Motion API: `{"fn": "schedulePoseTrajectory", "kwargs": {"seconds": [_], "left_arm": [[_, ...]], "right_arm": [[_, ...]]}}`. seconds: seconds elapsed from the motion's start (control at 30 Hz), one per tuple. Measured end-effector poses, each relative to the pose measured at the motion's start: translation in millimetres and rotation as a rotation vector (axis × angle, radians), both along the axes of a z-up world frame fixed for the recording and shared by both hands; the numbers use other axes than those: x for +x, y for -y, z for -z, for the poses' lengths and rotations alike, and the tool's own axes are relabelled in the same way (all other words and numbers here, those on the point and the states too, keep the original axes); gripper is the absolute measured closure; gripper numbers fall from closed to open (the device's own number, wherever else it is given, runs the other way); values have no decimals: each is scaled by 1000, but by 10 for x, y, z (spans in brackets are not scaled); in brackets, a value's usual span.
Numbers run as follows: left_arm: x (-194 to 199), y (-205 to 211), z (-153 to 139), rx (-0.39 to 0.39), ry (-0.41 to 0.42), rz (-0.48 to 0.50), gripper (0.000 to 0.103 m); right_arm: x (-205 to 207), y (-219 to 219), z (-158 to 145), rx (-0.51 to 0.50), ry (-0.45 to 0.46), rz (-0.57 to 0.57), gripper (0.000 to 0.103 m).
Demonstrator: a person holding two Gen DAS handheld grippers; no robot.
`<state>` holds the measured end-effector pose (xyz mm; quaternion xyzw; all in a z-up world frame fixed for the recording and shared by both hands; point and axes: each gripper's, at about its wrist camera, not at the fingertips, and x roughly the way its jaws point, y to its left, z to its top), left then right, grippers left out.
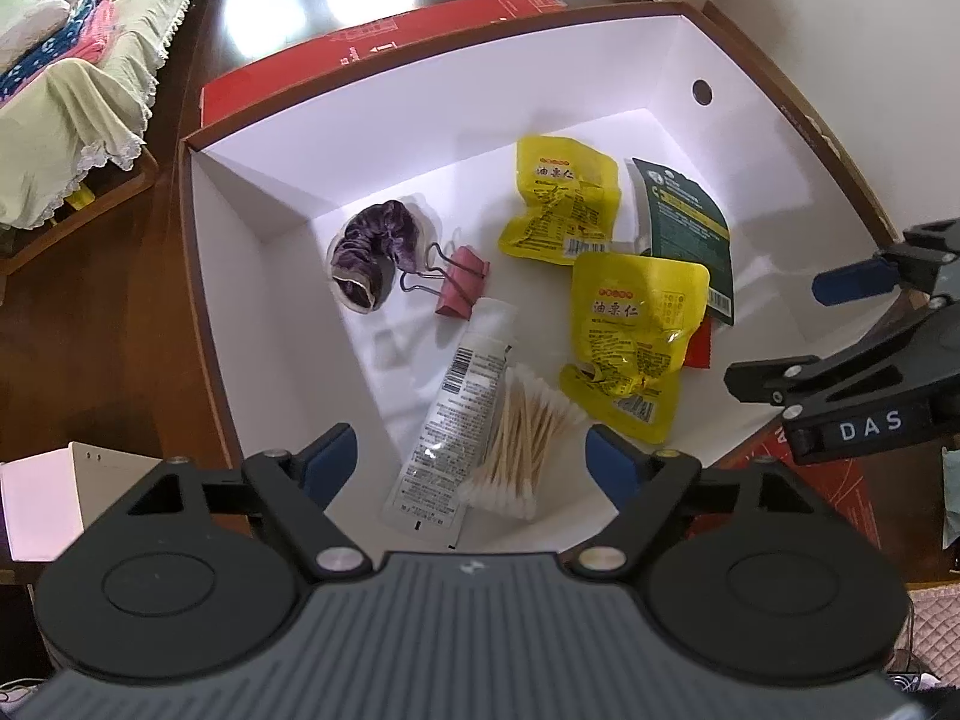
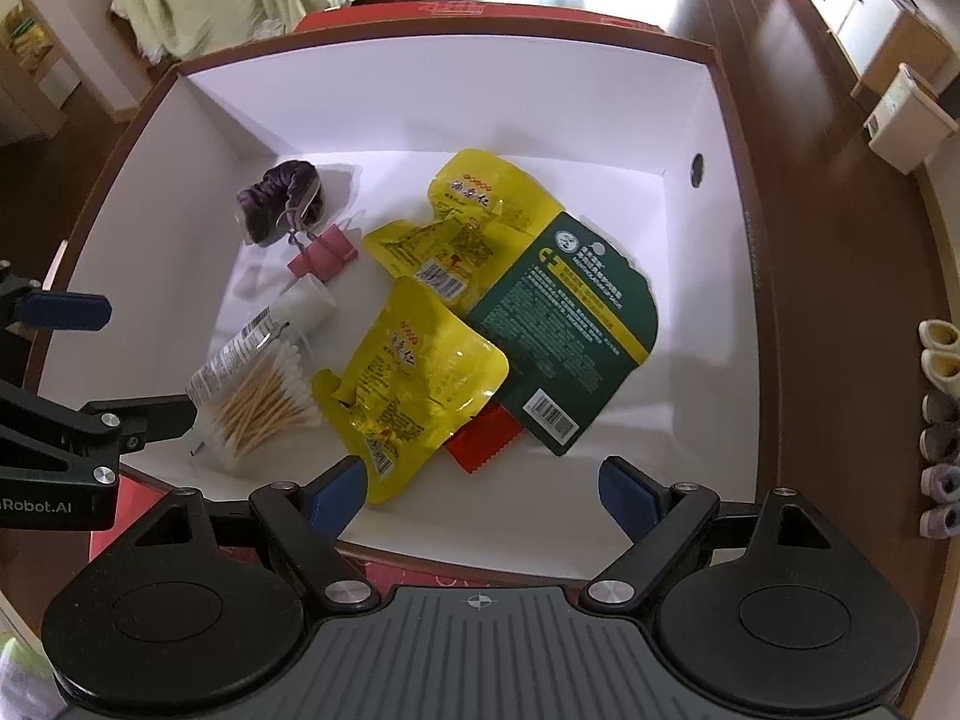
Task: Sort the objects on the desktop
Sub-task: 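Open both tools to drop the swab bag and yellow packet into the box, then withdraw both open tools from the box back over the red mat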
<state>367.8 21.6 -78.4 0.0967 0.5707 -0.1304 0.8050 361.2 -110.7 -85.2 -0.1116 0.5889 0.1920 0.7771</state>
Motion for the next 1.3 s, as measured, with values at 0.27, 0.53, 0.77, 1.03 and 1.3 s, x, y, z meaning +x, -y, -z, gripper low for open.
{"fn": "schedulePoseTrajectory", "kwargs": {"seconds": [0.27, 0.53, 0.77, 1.03, 1.3], "left_arm": [[-71, 34, -128, 13, 26, -7, 19], [-195, 97, -289, 14, 60, 0, 19], [-352, 159, -414, 14, 85, 6, 19], [-596, 238, -562, 12, 117, 17, 19], [-898, 278, -655, 6, 140, 37, 18]], "right_arm": [[-33, 80, -119, 11, 36, 34, 16], [-134, 220, -297, 31, 96, 66, 16], [-320, 321, -463, 54, 156, 70, 16], [-562, 465, -645, 103, 199, 68, 16], [-838, 620, -745, 146, 206, 73, 16]]}}
